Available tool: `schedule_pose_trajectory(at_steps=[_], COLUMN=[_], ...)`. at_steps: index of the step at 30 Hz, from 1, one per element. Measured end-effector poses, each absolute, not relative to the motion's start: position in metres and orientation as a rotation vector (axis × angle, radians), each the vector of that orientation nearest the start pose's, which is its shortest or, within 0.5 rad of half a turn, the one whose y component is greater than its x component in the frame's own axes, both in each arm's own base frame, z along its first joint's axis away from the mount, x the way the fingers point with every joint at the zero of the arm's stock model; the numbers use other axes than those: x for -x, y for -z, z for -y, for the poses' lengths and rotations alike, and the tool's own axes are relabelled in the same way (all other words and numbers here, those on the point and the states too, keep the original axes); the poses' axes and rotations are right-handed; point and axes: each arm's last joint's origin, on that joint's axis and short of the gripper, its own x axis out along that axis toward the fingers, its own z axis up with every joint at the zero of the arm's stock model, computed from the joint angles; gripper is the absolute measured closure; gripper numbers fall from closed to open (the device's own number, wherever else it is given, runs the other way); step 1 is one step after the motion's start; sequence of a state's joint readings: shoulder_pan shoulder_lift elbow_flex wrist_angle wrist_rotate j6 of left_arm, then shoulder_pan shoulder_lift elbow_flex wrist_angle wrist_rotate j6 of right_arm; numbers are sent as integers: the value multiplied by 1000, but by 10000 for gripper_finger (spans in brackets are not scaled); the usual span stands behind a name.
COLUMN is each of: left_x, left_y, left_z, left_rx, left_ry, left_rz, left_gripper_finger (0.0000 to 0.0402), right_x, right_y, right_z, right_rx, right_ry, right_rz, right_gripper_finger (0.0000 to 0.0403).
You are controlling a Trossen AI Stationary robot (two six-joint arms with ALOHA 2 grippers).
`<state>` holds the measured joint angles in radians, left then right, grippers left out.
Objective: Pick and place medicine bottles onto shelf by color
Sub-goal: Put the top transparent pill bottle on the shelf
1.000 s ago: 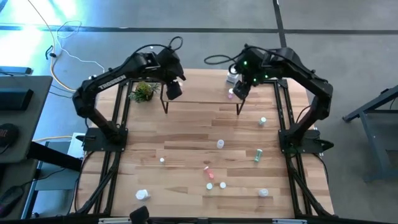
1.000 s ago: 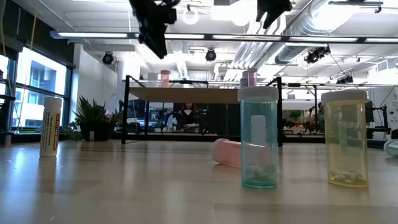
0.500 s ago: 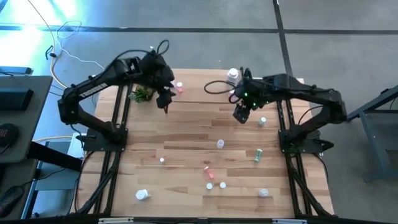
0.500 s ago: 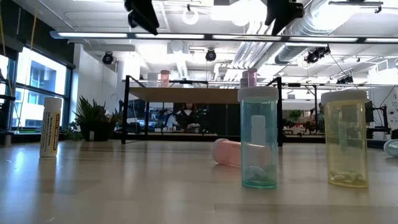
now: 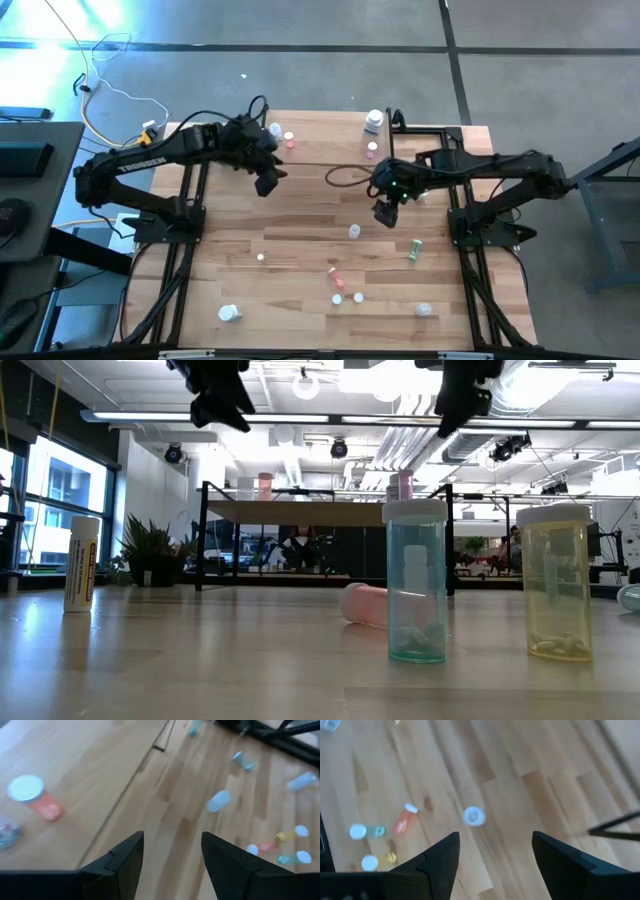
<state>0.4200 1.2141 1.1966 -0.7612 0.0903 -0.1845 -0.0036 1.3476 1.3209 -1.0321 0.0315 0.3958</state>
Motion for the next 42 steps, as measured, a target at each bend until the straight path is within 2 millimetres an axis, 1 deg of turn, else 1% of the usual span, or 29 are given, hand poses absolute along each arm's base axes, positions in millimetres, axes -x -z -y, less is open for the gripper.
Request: schedule_pose_trajectory(at_steps=[5, 10, 17, 24, 31, 36, 42], left_x=[-228, -232, -233, -231, -226, -224, -224], left_y=[-335, -332, -328, -324, -320, -319, -319], left_z=[-78, -62, -36, -10, 6, 14, 19], left_rx=[375, 395, 423, 434, 448, 455, 460], left_ry=[-333, -353, -361, -350, -396, -396, -397], left_rz=[-678, -687, -747, -808, -846, -858, -854], left_gripper_finger=[211, 211, 211, 211, 211, 211, 211], right_x=[-260, -261, -271, -270, -267, -262, -261], right_y=[-310, -292, -268, -231, -204, -188, -178], right_z=[-4, -8, -14, -20, -21, -21, -20], right_rx=[-255, -156, -52, -37, -27, -28, -22], right_ry=[91, 3, -78, -101, -91, -92, -66], right_rz=[-1051, -1059, -935, -853, -756, -695, -624], right_gripper_finger=[163, 163, 163, 163, 163, 163, 163])
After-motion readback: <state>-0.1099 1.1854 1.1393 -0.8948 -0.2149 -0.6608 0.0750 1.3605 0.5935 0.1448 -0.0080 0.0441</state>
